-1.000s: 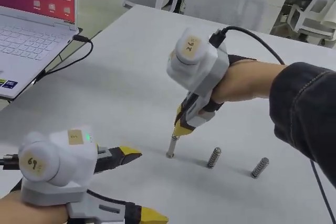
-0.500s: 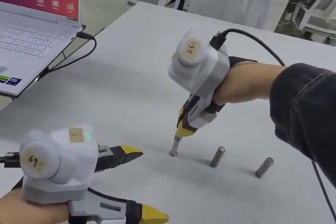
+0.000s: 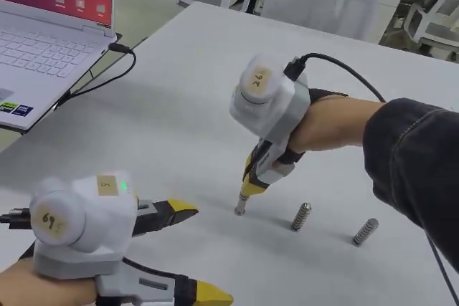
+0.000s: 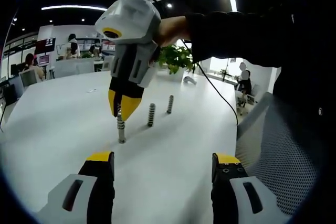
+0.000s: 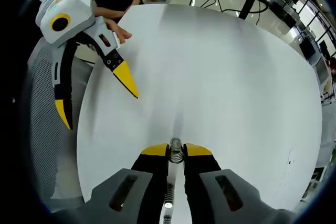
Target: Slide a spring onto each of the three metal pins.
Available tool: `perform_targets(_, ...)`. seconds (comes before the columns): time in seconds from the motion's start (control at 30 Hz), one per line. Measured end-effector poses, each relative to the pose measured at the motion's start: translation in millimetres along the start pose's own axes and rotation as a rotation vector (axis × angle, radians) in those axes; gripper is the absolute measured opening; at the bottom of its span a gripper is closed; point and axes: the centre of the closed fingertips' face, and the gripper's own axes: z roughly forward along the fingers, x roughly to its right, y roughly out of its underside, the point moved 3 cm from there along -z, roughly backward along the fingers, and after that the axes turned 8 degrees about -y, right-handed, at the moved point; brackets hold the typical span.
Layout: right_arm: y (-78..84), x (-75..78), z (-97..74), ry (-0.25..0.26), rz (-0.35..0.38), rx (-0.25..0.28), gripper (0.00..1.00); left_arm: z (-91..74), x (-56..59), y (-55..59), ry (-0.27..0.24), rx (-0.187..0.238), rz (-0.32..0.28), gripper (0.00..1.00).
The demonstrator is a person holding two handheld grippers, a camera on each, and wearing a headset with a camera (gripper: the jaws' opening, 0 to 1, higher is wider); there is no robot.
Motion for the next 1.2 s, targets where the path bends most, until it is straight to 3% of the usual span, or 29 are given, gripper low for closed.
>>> perform_targets(0.67,4.6,-1.4,22.4,-0.009,0.011,-0.008,0.08,-1.4,-0.6,3.1,-0.002,-0.005,-0.008,0.71)
perform_targets(1.2,5.3,-0.1,28.3,-0.020,0.028,-0.005,0.09,-0.5,-1.8,4.3,-0.002,-0.006,-0.014,0.71)
